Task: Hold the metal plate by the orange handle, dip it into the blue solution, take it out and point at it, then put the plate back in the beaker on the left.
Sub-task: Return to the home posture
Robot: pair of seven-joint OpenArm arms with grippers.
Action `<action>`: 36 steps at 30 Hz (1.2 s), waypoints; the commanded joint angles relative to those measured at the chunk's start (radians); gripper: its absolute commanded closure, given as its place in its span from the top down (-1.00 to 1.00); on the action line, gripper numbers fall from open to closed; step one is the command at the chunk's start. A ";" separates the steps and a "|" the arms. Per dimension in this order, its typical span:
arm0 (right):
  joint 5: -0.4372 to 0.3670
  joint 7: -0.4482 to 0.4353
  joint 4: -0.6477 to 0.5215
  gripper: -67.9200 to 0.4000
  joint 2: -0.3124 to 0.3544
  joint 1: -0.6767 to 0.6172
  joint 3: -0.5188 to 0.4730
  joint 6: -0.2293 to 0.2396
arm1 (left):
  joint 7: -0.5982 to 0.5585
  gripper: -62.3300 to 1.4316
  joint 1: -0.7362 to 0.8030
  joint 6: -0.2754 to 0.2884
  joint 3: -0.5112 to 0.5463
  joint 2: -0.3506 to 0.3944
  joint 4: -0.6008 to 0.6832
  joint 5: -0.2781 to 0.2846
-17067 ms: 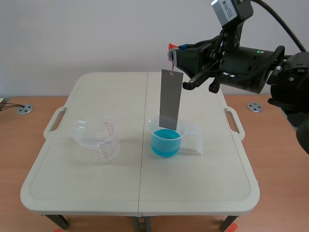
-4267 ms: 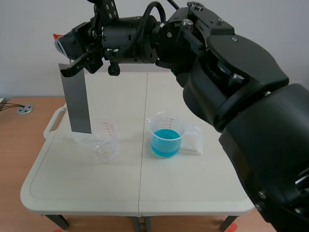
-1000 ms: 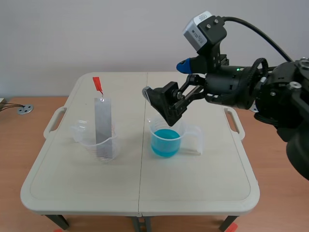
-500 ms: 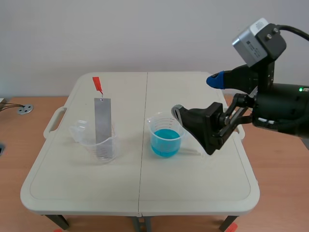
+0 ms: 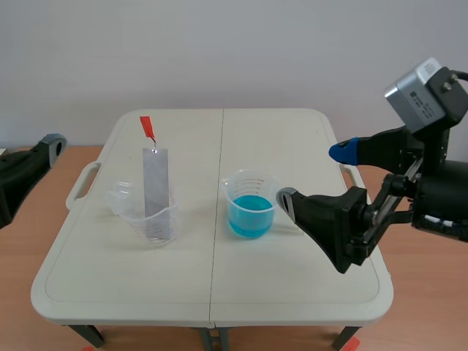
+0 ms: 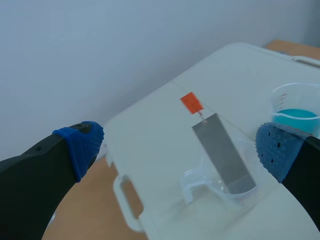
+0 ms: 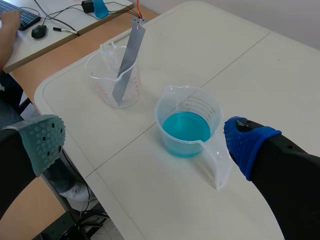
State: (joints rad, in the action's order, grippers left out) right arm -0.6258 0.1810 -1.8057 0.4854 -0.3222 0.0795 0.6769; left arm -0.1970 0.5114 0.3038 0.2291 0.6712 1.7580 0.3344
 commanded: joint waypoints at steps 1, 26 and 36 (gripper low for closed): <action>-0.014 -0.016 -0.014 0.95 0.007 0.011 -0.002 0.000 | -0.014 1.00 -0.012 -0.027 -0.042 0.018 0.022 0.010; -0.014 -0.023 -0.014 0.95 0.004 0.011 -0.002 0.000 | -0.013 1.00 -0.068 -0.162 -0.304 0.019 0.035 -0.054; -0.014 -0.023 -0.014 0.95 0.004 0.011 -0.002 0.000 | -0.013 1.00 -0.068 -0.162 -0.304 0.019 0.035 -0.054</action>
